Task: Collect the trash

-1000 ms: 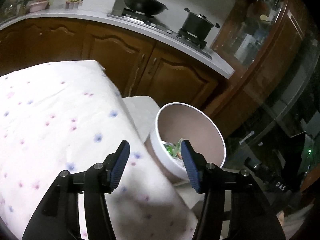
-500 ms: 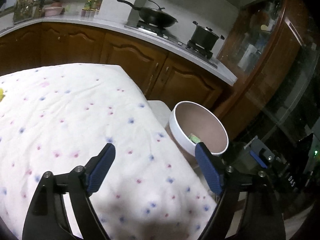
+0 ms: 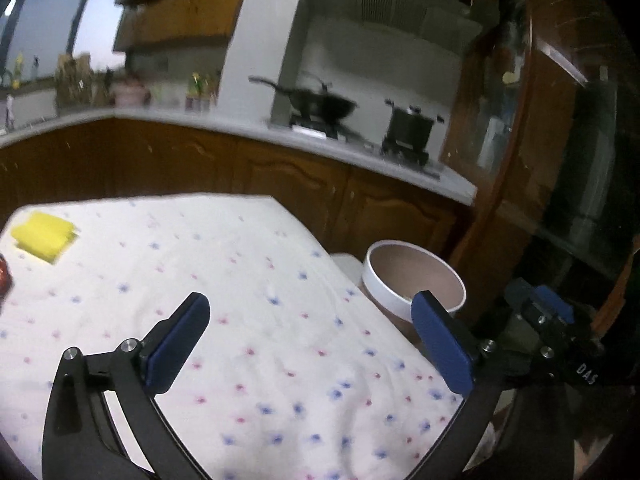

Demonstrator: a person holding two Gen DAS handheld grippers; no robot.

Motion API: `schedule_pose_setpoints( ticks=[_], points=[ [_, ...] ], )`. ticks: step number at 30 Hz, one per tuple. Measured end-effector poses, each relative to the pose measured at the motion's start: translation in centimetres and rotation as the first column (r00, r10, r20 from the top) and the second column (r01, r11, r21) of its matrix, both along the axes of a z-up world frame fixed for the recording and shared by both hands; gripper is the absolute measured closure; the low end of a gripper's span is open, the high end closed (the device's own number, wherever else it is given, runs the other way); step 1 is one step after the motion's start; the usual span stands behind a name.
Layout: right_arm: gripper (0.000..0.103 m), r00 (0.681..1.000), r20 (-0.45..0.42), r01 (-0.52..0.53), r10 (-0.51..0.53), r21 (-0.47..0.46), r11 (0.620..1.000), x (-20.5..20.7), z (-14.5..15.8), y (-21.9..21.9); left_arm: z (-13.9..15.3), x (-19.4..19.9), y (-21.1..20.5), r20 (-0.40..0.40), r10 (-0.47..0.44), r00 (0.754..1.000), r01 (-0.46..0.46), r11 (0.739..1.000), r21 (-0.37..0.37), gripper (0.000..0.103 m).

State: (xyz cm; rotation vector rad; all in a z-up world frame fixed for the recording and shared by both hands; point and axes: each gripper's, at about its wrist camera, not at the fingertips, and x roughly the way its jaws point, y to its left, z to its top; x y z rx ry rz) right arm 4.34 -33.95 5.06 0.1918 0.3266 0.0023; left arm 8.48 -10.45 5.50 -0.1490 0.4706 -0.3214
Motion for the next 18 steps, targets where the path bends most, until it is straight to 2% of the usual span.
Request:
schedule_pose_setpoints(
  ticks=[3,6,8,12,18],
  points=[
    [0.000,0.996,0.083,0.014,-0.009,-0.054,0.998,-1.7,1.7,1.5,0.8,-1.7,0.9,0.070,0.042,0.997,-0.044,0.999,0.031,0.000],
    [0.000,0.988,0.154,0.034,-0.018,-0.101,0.994,-2.9,2.1,2.8,0.2,-3.0,1.3,0.097,0.078,0.992,-0.085,0.994,0.072,0.000],
    [0.000,0.990,0.141,0.035,-0.020,-0.108,0.994,-2.8,0.9,3.3,-0.7,-3.4,1.6,0.094,0.093,0.991,-0.101,0.991,0.089,0.000],
    [0.000,0.997,0.082,0.008,-0.003,-0.062,0.998,-2.3,-1.9,3.4,-2.7,-3.4,2.0,0.059,0.129,0.990,-0.135,0.984,0.113,0.000],
    [0.000,0.996,0.085,-0.002,0.006,-0.048,0.999,-3.1,-4.3,3.6,-4.5,-3.7,3.0,0.040,0.172,0.984,-0.175,0.978,0.117,0.000]
  ],
)
